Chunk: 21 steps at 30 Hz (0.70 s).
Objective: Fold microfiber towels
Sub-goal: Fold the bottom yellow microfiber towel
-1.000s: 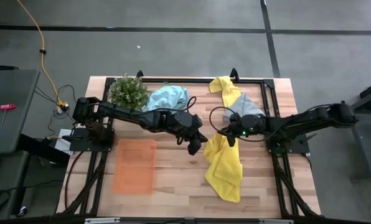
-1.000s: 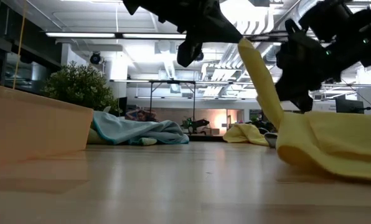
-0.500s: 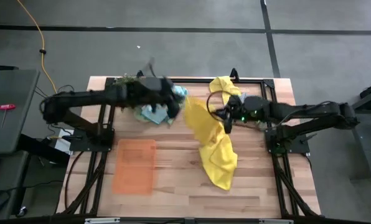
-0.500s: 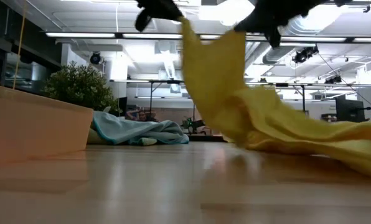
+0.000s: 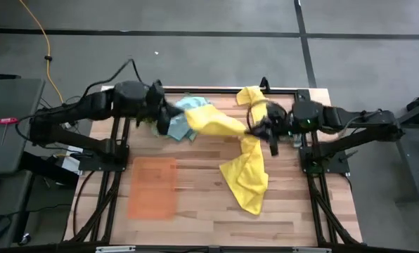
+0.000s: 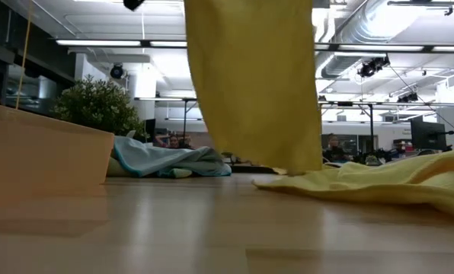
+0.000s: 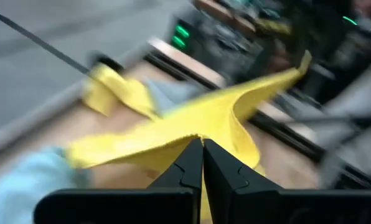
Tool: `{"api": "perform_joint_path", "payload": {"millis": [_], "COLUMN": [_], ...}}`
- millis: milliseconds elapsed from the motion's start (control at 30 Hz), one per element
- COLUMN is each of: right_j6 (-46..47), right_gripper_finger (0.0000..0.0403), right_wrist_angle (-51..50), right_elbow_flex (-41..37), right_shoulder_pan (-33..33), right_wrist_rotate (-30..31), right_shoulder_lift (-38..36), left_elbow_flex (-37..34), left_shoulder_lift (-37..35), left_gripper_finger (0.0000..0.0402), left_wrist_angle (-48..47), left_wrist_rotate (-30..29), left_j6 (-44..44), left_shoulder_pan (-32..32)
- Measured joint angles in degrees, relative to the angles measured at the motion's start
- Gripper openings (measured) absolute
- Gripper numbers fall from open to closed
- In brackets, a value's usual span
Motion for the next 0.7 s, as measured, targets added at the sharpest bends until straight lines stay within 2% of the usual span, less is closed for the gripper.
{"api": "perform_joint_path", "payload": {"millis": [167,300,400,533,700], "right_j6": [6.5,13.4,15.1,13.0,6.9], "right_gripper_finger": [0.0000,0.0000,0.0000,0.0000,0.0000], "right_wrist_angle": [-0.9,-1.1,-1.0,-1.4,-3.3], "right_elbow_flex": [-0.3,-0.3,-0.3,-0.3,-0.3], "right_shoulder_pan": [10.9,17.8,20.4,19.6,14.7], "right_wrist_rotate": [-0.9,-0.9,-0.3,3.9,9.7], "right_shoulder_lift": [0.7,2.2,3.2,2.3,-0.6], "left_elbow_flex": [0.0,0.0,0.0,0.0,0.0], "left_shoulder_lift": [-0.5,1.2,3.0,2.9,1.6], "left_gripper_finger": [0.0000,0.0000,0.0000,0.0000,0.0000], "left_wrist_angle": [-1.1,-1.7,-0.4,1.7,1.8], "left_wrist_rotate": [1.3,3.0,3.3,0.8,0.3], "left_j6": [-7.2,-11.8,-14.0,-13.0,-8.8], "left_shoulder_pan": [-12.3,-18.7,-21.6,-19.4,-11.2]}}
